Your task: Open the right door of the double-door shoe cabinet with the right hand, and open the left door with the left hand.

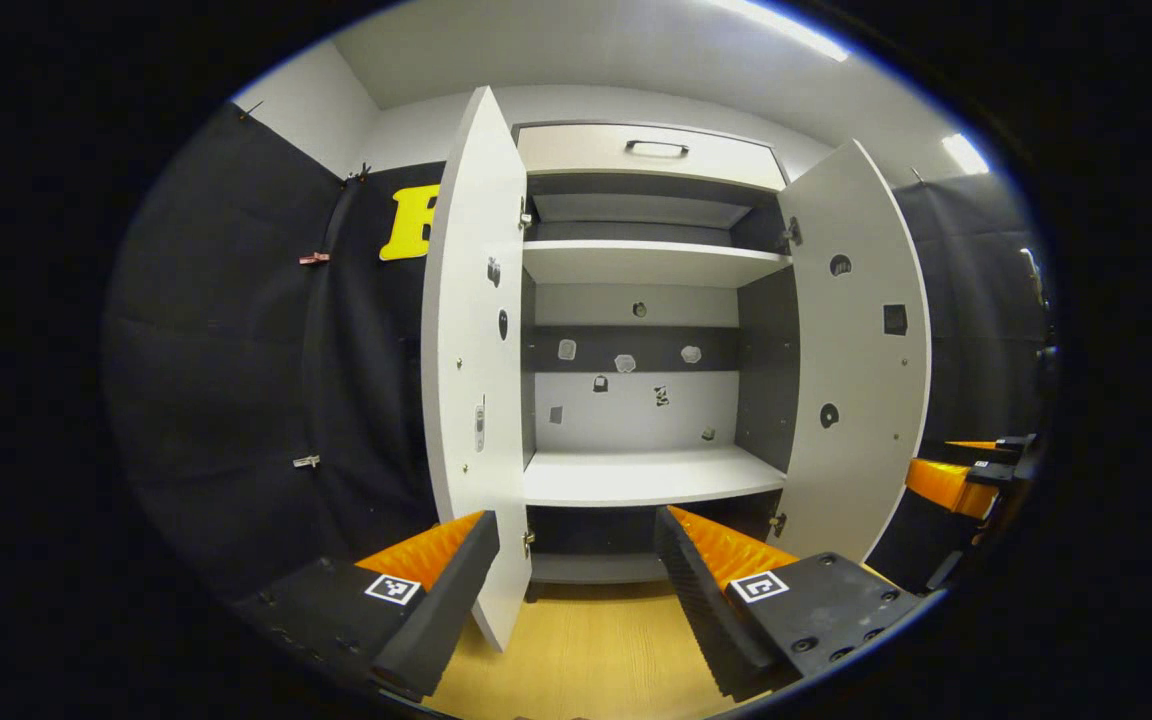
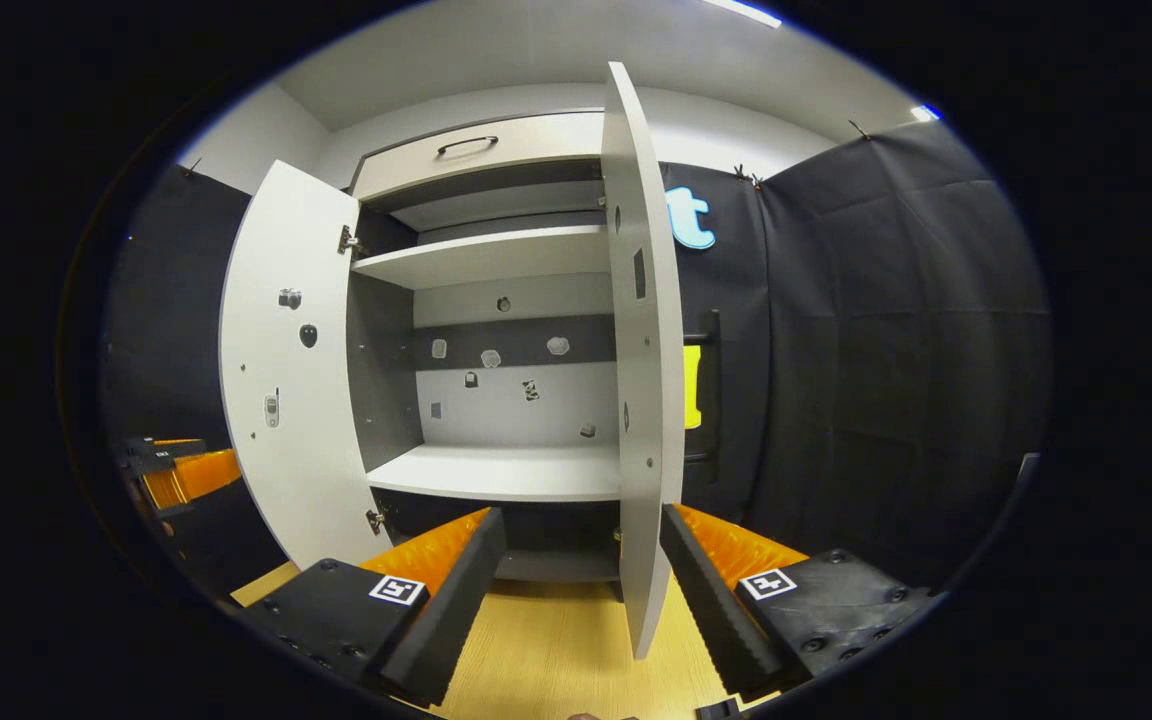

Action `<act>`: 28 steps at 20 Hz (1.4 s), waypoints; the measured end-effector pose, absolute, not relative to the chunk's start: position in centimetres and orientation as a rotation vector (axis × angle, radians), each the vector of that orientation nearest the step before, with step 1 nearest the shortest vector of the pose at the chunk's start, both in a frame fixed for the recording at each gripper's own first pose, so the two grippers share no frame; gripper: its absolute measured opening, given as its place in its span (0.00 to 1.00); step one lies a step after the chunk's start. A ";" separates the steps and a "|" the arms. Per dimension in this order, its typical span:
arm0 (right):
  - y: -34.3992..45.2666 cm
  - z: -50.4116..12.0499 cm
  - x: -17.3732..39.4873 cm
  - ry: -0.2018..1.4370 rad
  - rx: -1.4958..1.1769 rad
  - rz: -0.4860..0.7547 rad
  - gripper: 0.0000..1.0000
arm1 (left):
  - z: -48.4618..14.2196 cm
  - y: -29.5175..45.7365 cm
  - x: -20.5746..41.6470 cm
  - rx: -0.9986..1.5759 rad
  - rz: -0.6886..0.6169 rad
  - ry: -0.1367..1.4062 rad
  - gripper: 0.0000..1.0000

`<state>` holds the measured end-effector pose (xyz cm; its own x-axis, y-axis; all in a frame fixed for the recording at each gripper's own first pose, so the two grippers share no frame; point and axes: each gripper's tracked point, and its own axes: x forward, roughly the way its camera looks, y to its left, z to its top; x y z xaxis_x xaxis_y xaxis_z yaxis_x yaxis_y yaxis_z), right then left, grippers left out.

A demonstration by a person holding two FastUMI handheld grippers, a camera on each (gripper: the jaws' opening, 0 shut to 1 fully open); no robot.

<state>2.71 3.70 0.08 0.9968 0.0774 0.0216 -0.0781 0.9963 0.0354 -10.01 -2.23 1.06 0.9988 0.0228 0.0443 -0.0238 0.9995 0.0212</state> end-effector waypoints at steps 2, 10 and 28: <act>4.3 -0.1 2.6 -0.020 0.017 0.089 0.98 | 1.0 -2.4 -10.1 0.018 0.022 -0.045 0.96; 6.1 -0.8 2.3 0.001 0.013 0.126 0.98 | 0.4 -2.0 -10.8 -0.004 0.036 -0.039 0.96; 5.7 -1.4 2.9 0.008 0.020 0.102 0.98 | -1.5 -1.7 -10.9 0.034 0.030 -0.021 0.96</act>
<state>2.95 5.68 -1.44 0.9947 0.1021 -0.0074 -0.1019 0.9946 0.0205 -10.90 -1.65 -1.55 0.9993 0.0298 0.0217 -0.0305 0.9990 0.0335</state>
